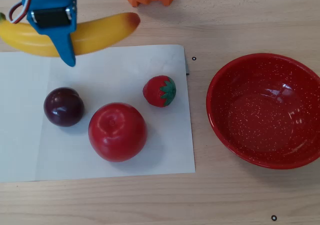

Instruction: Grasp the banana and put it in the red bowl

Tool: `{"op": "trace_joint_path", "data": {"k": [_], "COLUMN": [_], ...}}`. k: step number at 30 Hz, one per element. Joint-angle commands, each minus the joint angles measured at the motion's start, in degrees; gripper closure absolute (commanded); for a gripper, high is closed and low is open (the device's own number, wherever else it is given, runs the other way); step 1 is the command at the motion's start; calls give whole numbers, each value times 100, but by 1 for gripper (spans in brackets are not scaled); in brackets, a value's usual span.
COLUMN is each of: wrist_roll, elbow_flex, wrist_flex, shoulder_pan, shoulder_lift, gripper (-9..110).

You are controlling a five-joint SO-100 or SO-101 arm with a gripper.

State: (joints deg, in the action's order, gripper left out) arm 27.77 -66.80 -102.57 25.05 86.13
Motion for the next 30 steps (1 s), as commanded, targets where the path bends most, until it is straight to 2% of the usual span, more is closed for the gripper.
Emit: {"op": "trace_joint_path", "data": {"k": [1, 17, 30], "wrist_roll": [-325, -1898, -3252], "elbow_flex": [888, 1714, 2707], "wrist_flex": [-782, -844, -800], "shoulder_pan": [-369, -2962, -5063], "shoulder_lift": [765, 1063, 255], "gripper": [101, 101, 101]}}
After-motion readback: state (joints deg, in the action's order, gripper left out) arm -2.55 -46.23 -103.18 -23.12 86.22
